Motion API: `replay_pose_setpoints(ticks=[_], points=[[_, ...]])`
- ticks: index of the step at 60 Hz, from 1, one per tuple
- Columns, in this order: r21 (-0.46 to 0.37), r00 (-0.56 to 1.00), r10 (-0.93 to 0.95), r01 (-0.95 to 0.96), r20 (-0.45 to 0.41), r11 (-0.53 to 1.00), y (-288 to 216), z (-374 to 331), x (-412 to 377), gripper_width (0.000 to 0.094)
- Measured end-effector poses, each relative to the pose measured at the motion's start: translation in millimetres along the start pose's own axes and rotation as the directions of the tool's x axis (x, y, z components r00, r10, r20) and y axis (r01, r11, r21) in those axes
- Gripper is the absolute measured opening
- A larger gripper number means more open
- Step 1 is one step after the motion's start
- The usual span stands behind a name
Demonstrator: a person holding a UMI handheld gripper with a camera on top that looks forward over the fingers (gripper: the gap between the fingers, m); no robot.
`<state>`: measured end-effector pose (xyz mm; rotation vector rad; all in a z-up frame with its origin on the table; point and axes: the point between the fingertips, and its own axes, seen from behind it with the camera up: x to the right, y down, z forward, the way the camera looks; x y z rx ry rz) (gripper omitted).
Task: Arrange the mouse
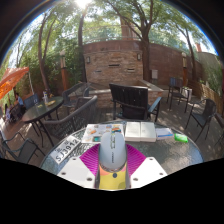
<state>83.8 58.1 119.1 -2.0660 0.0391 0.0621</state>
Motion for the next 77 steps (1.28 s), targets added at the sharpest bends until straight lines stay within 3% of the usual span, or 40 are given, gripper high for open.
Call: replay_pose_setpoints(ticks=[7, 17, 19, 23, 49, 77], points=[[-0.165, 1.000, -0.004, 0.006, 0.014, 0.986, 71.9, 42.1, -25.7, 0.0375], [-0.246, 1.000, -0.019, 0.023, 0.017, 0.969, 117.1, 55.8, -33.0, 0.0520], [-0.249, 1.000, -0.031, 0.031, 0.003, 0.968, 116.6, 50.6, -31.2, 0.0601], [-0.231, 0.999, -0.051, 0.050, 0.001, 0.972, 103.3, 33.6, -34.6, 0.0861], [-0.165, 0.991, -0.099, 0.082, -0.096, 0.983, -3.3, -145.4, -50.9, 0.0860], [-0.146, 0.989, -0.096, 0.079, -0.112, 0.986, -6.4, -201.9, -57.9, 0.0859]])
